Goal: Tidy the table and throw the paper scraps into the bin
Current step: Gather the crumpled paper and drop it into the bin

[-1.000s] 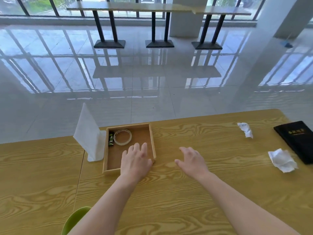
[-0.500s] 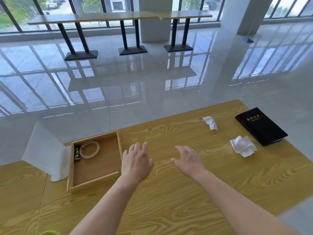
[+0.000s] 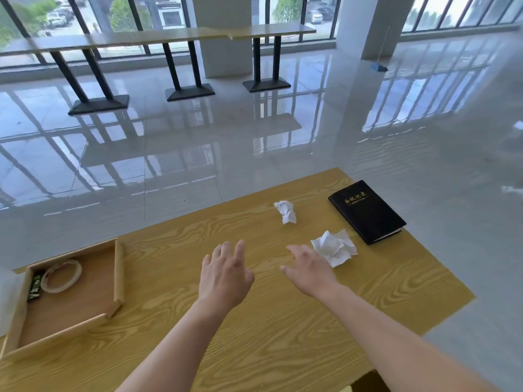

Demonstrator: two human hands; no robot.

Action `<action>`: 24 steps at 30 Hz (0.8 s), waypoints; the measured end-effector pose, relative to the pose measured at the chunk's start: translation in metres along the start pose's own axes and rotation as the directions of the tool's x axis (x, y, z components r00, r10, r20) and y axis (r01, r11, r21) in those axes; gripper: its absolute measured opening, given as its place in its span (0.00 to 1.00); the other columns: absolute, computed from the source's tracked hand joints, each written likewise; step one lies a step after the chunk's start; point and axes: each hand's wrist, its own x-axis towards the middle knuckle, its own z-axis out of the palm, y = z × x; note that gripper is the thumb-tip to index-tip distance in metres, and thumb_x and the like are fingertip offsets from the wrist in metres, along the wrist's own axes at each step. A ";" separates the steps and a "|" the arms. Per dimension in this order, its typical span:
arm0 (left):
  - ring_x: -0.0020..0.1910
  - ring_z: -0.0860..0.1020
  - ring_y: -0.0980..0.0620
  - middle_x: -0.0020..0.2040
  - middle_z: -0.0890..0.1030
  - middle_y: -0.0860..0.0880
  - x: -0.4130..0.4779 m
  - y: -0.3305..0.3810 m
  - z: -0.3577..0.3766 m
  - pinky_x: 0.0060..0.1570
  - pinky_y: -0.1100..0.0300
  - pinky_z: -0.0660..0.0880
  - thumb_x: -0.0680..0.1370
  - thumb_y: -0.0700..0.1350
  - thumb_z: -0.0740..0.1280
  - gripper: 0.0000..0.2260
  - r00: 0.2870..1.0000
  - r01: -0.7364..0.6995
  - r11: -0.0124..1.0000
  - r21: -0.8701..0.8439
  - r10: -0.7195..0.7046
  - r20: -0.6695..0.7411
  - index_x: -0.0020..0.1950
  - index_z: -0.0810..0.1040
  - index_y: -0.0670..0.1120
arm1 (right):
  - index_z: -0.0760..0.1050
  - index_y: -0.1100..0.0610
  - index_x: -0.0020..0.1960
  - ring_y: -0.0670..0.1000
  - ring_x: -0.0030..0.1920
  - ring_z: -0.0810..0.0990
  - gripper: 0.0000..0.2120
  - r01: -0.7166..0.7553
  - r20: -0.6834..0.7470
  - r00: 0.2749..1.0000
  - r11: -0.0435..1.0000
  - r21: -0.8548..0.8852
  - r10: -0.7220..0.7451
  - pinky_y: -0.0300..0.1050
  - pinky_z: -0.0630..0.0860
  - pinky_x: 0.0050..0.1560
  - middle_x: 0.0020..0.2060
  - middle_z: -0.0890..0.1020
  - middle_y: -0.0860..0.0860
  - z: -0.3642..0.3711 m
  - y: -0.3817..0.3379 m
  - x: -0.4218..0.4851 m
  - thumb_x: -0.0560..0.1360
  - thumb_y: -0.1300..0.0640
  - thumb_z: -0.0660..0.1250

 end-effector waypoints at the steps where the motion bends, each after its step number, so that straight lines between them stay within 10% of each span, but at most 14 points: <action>1: 0.72 0.65 0.45 0.73 0.67 0.44 0.001 0.008 0.002 0.69 0.48 0.64 0.76 0.55 0.61 0.31 1.000 -0.010 1.000 -0.001 0.010 0.010 0.77 0.56 0.49 | 0.64 0.53 0.74 0.55 0.67 0.72 0.28 -0.011 0.000 1.000 1.000 0.008 0.011 0.51 0.71 0.65 0.67 0.73 0.53 -0.003 0.010 0.000 0.78 0.44 0.64; 15: 0.54 0.75 0.48 0.57 0.75 0.49 0.055 0.079 0.043 0.51 0.54 0.73 0.76 0.53 0.64 0.22 0.977 -0.170 0.968 -0.184 0.190 0.097 0.69 0.67 0.49 | 0.71 0.51 0.68 0.50 0.53 0.77 0.20 -0.278 -0.078 0.955 0.955 0.107 0.287 0.47 0.76 0.50 0.55 0.77 0.48 -0.009 0.097 -0.018 0.77 0.50 0.68; 24: 0.55 0.77 0.48 0.59 0.78 0.48 0.102 0.140 0.099 0.48 0.57 0.72 0.78 0.55 0.64 0.19 0.979 0.054 0.940 -0.336 0.016 0.202 0.65 0.72 0.46 | 0.70 0.53 0.68 0.50 0.50 0.76 0.20 -0.450 -0.075 0.878 0.868 0.209 0.473 0.43 0.73 0.43 0.58 0.76 0.51 -0.017 0.175 0.038 0.78 0.50 0.66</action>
